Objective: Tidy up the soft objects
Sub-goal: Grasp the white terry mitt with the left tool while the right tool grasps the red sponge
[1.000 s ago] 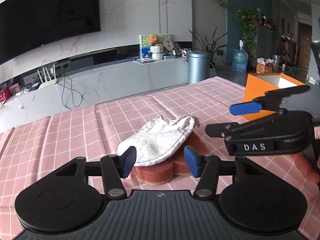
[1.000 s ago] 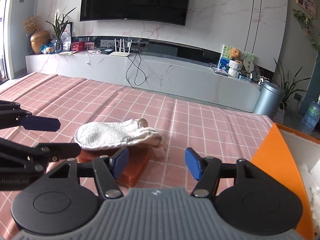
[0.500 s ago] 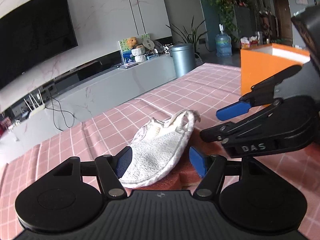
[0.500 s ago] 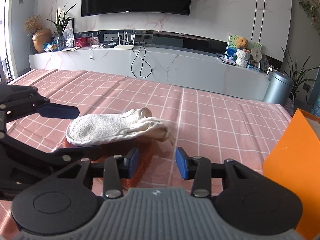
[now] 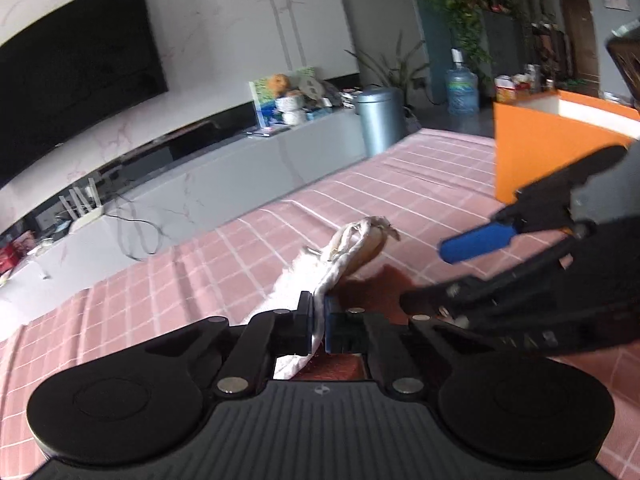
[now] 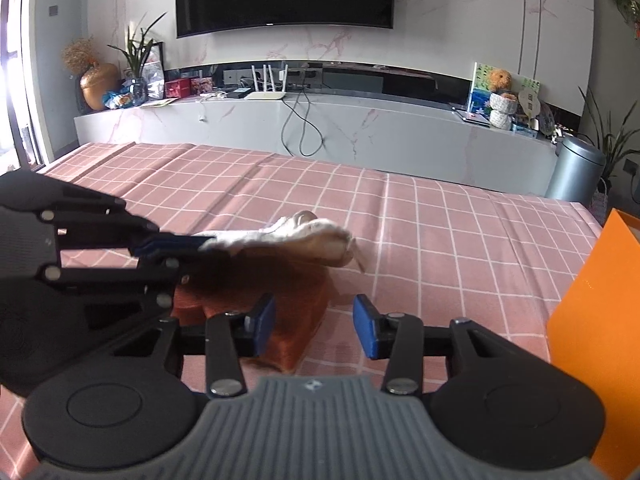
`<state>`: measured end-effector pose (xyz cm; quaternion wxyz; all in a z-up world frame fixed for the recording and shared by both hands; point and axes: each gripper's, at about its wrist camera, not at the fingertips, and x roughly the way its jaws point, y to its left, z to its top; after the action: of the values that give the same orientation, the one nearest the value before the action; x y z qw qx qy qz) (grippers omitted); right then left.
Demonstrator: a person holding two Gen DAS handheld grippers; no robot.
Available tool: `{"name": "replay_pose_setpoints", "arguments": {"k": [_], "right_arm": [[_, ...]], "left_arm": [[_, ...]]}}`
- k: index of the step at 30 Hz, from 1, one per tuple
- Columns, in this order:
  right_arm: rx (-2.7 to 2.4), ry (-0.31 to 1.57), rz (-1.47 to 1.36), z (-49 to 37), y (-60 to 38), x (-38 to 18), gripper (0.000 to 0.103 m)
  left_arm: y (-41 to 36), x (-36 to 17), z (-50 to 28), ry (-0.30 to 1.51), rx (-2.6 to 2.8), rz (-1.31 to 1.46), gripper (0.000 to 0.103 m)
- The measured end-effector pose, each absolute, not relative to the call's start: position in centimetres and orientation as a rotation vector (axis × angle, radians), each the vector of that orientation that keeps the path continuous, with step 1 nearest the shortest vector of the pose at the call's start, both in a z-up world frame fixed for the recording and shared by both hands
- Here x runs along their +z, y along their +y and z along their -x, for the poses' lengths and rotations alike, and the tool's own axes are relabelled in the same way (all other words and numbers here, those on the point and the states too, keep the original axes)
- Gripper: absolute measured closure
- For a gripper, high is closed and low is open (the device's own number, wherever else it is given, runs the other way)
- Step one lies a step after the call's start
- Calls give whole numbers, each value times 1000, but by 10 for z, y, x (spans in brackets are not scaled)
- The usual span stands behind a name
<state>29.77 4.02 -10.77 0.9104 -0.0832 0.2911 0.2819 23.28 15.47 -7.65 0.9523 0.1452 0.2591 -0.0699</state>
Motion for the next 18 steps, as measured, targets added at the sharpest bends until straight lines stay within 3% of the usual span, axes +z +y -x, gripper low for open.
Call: {"name": "replay_pose_setpoints", "arguments": {"k": [8,14,18], "right_arm": [[667,593,142,-287,46,-104,20],[694,642,137,-288,52,-113,20],[705,667,117,-296,53,-124,32]], "left_arm": [[192,-61,-226,599,61,-189,98],[206,-80,-235,739,77,-100,98],[201,-89,-233,805,48,-128,98]]}}
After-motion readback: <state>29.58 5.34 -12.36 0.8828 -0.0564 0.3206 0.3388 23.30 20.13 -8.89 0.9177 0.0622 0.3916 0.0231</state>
